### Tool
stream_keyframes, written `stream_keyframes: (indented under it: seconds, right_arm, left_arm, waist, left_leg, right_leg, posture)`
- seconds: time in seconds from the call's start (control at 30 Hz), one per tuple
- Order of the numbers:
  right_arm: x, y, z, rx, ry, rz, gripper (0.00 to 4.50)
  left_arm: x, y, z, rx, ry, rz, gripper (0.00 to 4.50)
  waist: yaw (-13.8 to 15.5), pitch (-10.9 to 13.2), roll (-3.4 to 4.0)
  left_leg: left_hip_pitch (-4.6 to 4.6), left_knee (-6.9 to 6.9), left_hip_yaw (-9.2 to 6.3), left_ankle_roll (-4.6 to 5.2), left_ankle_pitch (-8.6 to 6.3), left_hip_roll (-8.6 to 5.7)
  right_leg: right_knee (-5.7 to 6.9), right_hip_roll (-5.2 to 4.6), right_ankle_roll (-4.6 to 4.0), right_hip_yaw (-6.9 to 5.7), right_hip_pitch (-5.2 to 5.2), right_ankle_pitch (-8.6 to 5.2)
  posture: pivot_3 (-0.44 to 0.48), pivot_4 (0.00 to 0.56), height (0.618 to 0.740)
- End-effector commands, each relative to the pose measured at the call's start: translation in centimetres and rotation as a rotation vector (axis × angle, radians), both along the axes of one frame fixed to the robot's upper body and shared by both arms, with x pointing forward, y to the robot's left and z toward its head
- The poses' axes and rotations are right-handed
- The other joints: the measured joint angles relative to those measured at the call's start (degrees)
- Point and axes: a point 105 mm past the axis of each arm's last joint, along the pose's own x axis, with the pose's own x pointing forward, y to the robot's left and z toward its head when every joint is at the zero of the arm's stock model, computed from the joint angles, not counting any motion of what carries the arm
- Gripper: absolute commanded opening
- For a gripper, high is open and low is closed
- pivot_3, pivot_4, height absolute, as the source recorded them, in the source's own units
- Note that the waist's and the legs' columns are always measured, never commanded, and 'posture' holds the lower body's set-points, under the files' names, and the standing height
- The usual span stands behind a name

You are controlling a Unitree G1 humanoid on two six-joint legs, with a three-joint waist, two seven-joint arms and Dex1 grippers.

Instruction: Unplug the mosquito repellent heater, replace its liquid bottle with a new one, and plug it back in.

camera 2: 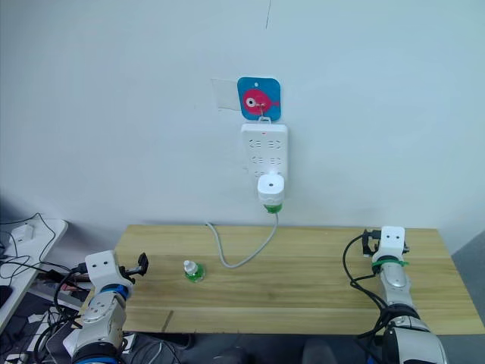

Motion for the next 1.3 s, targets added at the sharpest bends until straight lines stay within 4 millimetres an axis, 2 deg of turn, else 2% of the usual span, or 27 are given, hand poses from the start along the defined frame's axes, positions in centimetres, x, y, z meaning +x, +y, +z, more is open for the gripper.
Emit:
stream_keyframes:
  seconds: [0.03,0.2,0.43,0.6,0.7,0.83,0.97,1.1,1.2,1.3]
  right_arm:
    - [0.5,-0.6,1.6,-0.018,-0.059,-0.007,4.47]
    - [0.3,-0.5,1.5,-0.028,-0.059,0.006,4.47]
    - [0.2,0.8,1.0,0.005,-0.041,0.104,4.47]
    - [0.4,1.3,2.0,-0.002,-0.079,0.153,4.47]
    - [0.1,1.9,2.9,0.001,-0.112,0.197,4.47]
    - [-0.6,3.5,4.6,0.007,-0.155,0.311,4.47]
    - [-1.8,6.3,7.3,0.069,-0.194,0.500,4.47]
    - [-2.9,10.0,11.1,0.142,-0.241,0.717,4.50]
    - [-3.5,12.9,13.7,0.205,-0.275,0.847,4.50]
    - [-4.3,15.4,15.2,0.244,-0.278,0.954,4.50]
  left_arm:
    - [0.2,0.7,0.7,0.024,-0.010,0.002,4.50]
    - [0.5,0.3,1.0,0.013,-0.024,-0.028,4.50]
    - [0.5,-0.2,1.3,-0.015,-0.057,-0.067,4.50]
    - [0.0,-0.2,1.5,-0.033,-0.066,-0.098,4.50]
    - [-0.1,0.4,2.5,-0.037,-0.089,-0.110,4.50]
    - [-0.1,-0.3,5.0,0.001,-0.135,-0.244,4.50]
    - [-0.2,-2.7,9.1,0.010,-0.205,-0.491,4.50]
    - [0.3,-6.5,13.0,0.008,-0.225,-0.749,3.34]
    - [1.4,-9.4,15.8,0.006,-0.248,-0.920,3.34]
    - [2.5,-11.7,17.9,0.008,-0.263,-1.048,3.34]
  waist:
    - [0.0,0.0,0.00]
    - [0.0,0.0,0.00]
    - [-0.1,0.0,0.00]
    - [-0.1,0.0,0.00]
    - [-0.1,0.0,0.00]
    - [-0.1,0.0,0.05]
    - [0.0,0.2,0.25]
    - [0.1,0.7,0.66]
    - [0.4,0.9,0.89]
    - [0.4,1.0,0.86]
  left_leg:
    - [0.00,0.00,0.00,0.00,0.00,0.00]
    - [0.00,0.00,0.00,0.00,0.00,0.00]
    - [0.00,0.00,0.02,0.02,-0.01,0.02]
    - [0.00,0.00,0.02,0.15,-0.09,0.05]
    - [-0.01,0.00,-0.02,0.17,-0.10,0.05]
    - [-0.04,0.00,-0.03,0.20,-0.13,0.09]
    - [-0.08,-0.01,-0.02,0.22,-0.15,0.12]
    - [-0.09,0.00,-0.03,0.24,-0.15,0.16]
    - [-0.08,0.02,-0.02,0.23,-0.13,0.19]
    - [-0.09,0.01,-0.04,0.21,-0.13,0.33]
  right_leg:
    - [0.00,0.00,0.00,0.00,0.00,0.00]
    - [0.00,0.00,0.00,0.00,0.00,0.00]
    - [0.00,0.02,-0.01,0.01,0.00,0.01]
    - [0.00,0.03,-0.02,0.03,-0.02,0.01]
    - [-0.01,0.04,-0.02,0.00,-0.02,0.01]
    - [-0.03,0.04,-0.02,0.01,-0.04,0.01]
    - [-0.03,0.03,-0.04,0.06,-0.09,0.01]
    - [-0.04,0.02,-0.09,0.02,-0.08,0.04]
    - [-0.03,0.06,-0.12,-0.02,-0.07,0.06]
    - [-0.04,0.30,-0.15,-0.08,-0.06,0.08]
  posture:
    - [-0.036,0.077,0.740]
    - [-0.036,0.080,0.740]
    - [-0.034,0.092,0.740]
    - [-0.052,0.102,0.740]
    - [-0.061,0.105,0.740]
    - [-0.069,0.112,0.740]
    - [-0.078,0.120,0.740]
    - [-0.082,0.123,0.740]
    - [-0.085,0.121,0.740]
    - [-0.087,0.118,0.740]
